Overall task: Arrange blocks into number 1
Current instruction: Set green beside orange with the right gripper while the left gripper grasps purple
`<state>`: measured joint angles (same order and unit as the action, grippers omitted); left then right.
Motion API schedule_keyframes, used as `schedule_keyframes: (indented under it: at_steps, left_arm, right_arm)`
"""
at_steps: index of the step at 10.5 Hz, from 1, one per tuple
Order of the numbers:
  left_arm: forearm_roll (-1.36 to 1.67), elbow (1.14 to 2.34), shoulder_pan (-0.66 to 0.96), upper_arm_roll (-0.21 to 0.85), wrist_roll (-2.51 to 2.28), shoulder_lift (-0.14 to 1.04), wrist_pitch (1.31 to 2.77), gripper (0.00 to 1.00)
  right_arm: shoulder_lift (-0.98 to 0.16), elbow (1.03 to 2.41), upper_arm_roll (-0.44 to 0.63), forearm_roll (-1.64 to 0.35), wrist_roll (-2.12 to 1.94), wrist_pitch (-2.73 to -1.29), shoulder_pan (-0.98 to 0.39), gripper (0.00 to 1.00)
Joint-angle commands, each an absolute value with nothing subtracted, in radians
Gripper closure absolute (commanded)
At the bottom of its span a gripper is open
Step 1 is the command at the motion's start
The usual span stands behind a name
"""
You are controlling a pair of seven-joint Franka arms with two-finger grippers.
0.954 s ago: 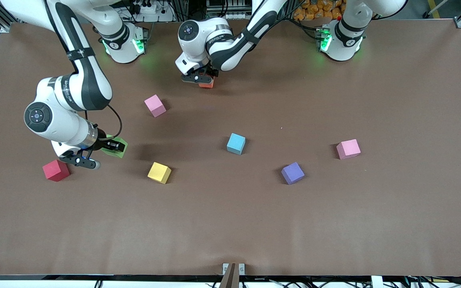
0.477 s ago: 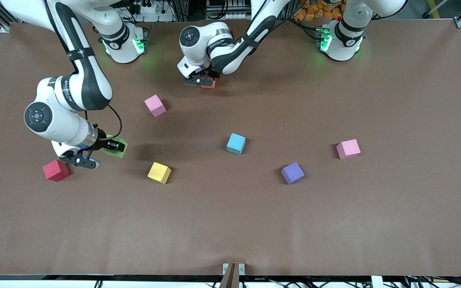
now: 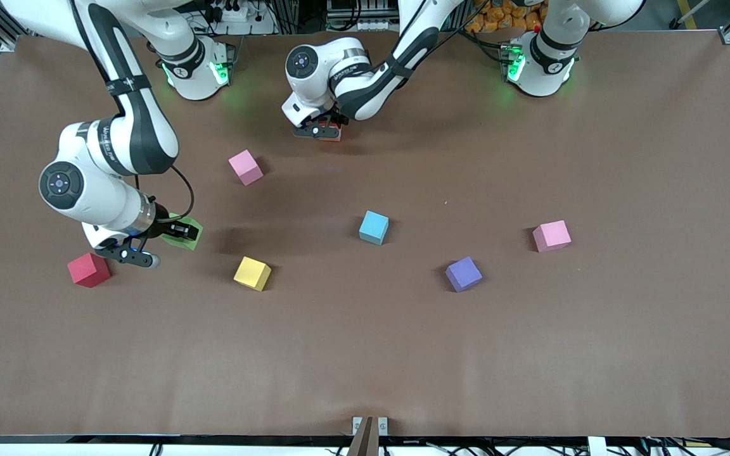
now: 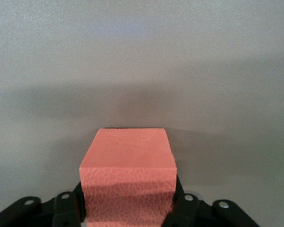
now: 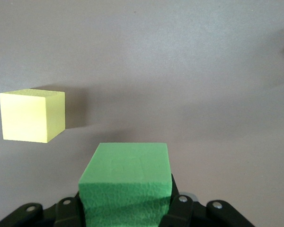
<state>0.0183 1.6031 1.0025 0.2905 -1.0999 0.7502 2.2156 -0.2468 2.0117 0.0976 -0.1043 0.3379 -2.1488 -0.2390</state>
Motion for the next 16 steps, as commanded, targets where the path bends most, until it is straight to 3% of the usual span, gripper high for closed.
schedule_keyframes:
  at_steps: [1,5,7,10,12,16]
  left_arm:
    - [0.037,1.594,1.009,0.287,-1.097,0.758,2.218,0.00]
    - [0.031,1.591,1.000,0.250,-1.199,0.666,2.209,0.00]
    - [0.031,1.591,0.997,0.157,-1.244,0.602,2.197,0.00]
    - [0.031,1.594,0.994,-0.070,-1.482,0.569,2.172,0.00]
    - [0.038,1.594,0.967,-0.216,-1.551,0.580,2.137,0.00]
    - [0.000,1.577,0.750,-0.224,-1.340,0.646,2.201,0.00]
  right_arm:
    - [-0.215,2.036,0.101,-0.095,0.357,-2.138,-0.261,0.39]
    - [-0.200,2.033,0.101,-0.095,0.325,-2.097,-0.281,0.39]
    - [-0.189,2.037,0.098,-0.098,0.360,-2.080,-0.328,0.39]
    - [-0.155,2.089,0.097,-0.182,0.385,-2.112,-0.420,0.40]
    - [-0.140,2.129,0.088,-0.189,0.444,-2.205,-0.504,0.41]
    - [-0.158,2.221,0.014,-0.189,0.625,-2.445,-0.653,0.41]
